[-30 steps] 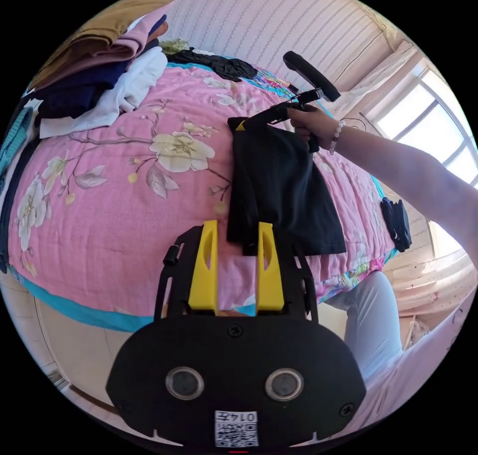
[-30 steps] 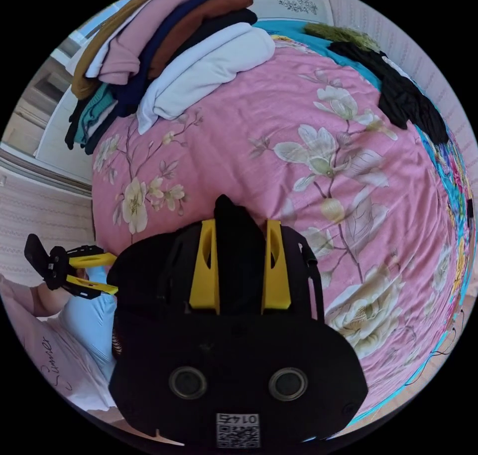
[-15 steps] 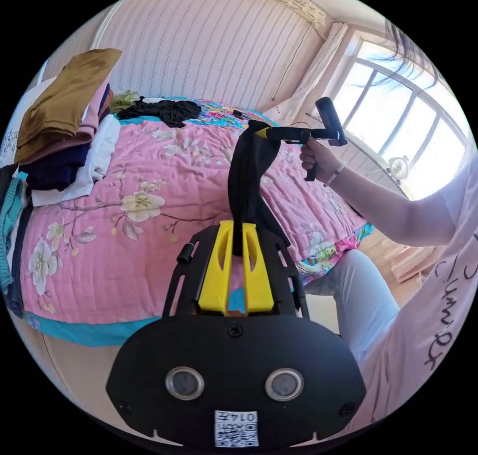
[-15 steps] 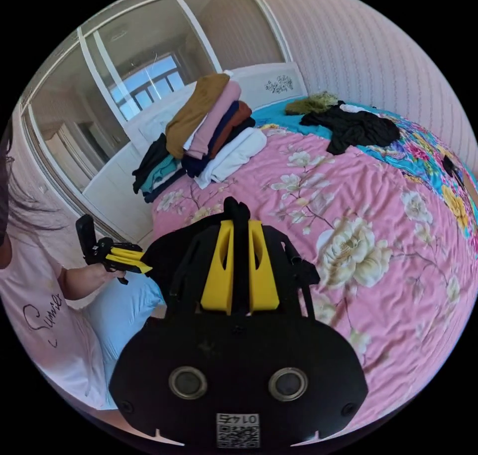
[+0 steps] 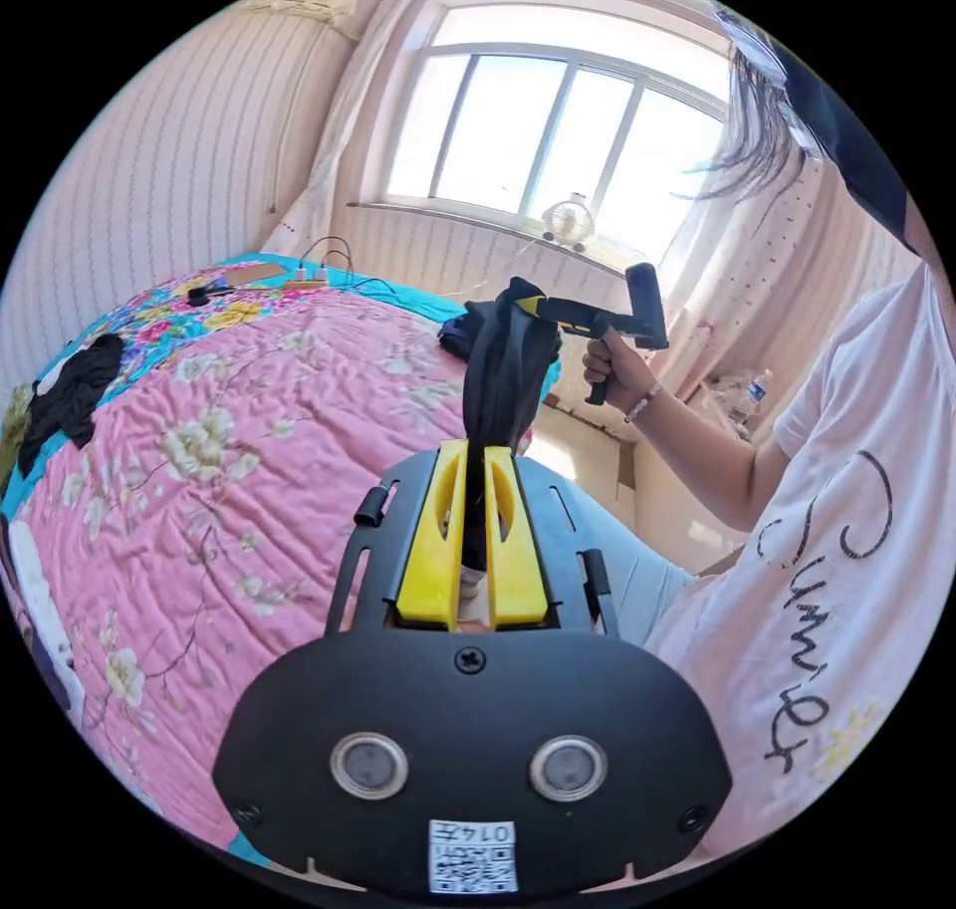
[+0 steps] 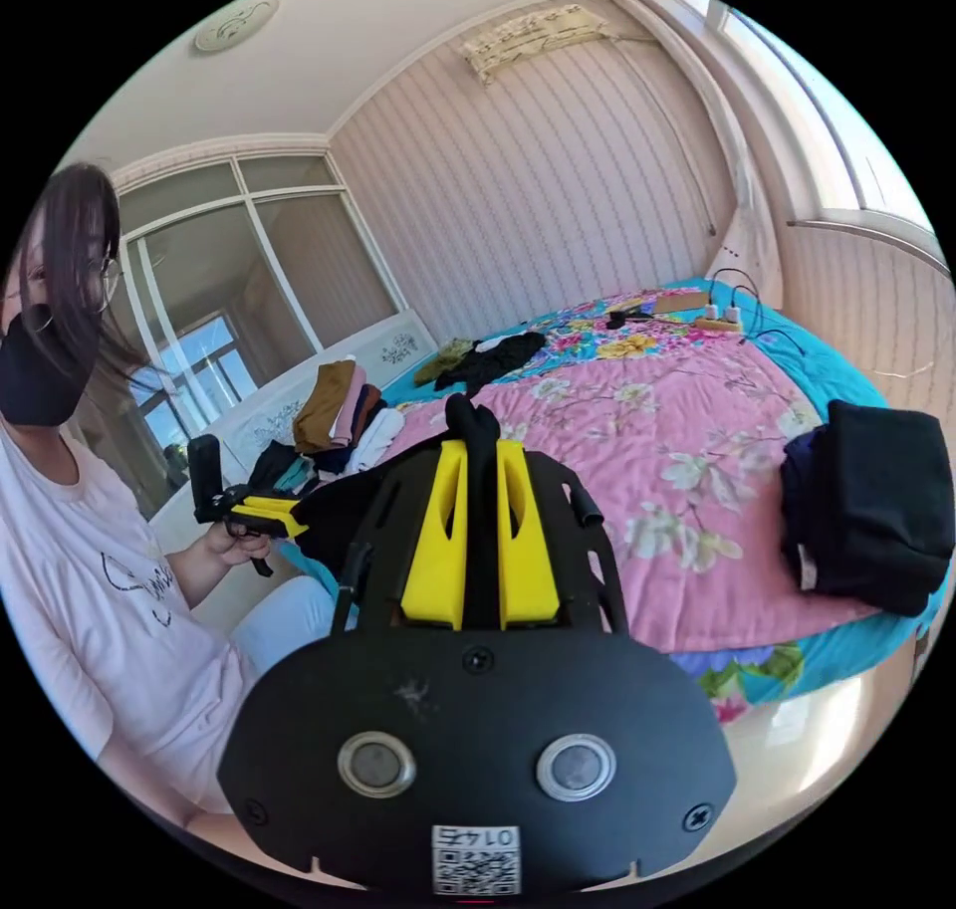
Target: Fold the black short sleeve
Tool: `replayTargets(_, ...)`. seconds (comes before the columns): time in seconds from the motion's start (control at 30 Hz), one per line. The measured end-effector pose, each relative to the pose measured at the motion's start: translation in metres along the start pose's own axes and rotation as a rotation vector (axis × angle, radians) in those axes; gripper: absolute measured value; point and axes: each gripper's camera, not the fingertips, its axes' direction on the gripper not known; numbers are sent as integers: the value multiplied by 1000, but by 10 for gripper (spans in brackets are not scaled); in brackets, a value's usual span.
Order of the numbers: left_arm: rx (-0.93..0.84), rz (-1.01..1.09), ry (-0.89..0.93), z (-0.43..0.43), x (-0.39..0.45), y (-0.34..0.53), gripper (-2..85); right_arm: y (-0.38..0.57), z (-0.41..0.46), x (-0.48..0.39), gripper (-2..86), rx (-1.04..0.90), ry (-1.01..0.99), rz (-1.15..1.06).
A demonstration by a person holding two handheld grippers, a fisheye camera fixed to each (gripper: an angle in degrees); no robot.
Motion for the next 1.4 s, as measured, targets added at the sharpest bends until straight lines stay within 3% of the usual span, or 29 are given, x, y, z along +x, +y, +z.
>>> replayTargets(0.2, -53, 246, 142, 90, 54, -82, 26, 57, -109, 45, 46, 147, 279, 96)
replayTargets(0.37, 67, 281, 236, 162, 53, -181, 34, 51, -150, 99, 48, 147, 477, 193)
replayTargets(0.43, 82, 263, 175, 194, 45, -219, 38, 21, -151, 140, 53, 70, 549, 213)
replayTargets(0.57, -74, 98, -9, 285, 3, -280, 50, -10, -122, 230, 74, -34, 616, 307)
replayTargets(0.67, -84, 12, -199, 292, -23, -279, 49, 4, -95, 284, 87, -72, 652, 476)
replayTargets(0.87, -49, 67, -176, 206, -42, -210, 40, 67, -59, 239, 79, -27, 647, 317)
replayTargets(1.0, 38, 117, -206, 106, -29, -122, 26, 134, -16, 148, 76, -103, 601, 111)
replayTargets(1.13, 135, 37, -471, -22, -8, 5, 16, 198, 45, 47, 80, -227, 469, -63)
replayTargets(1.27, 129, -129, -711, -148, 17, 123, 19, 236, 107, -34, 106, -316, 226, -133)
replayTargets(1.4, 135, -311, -928, -253, 35, 219, 33, 262, 189, -144, 121, -370, 68, -373)
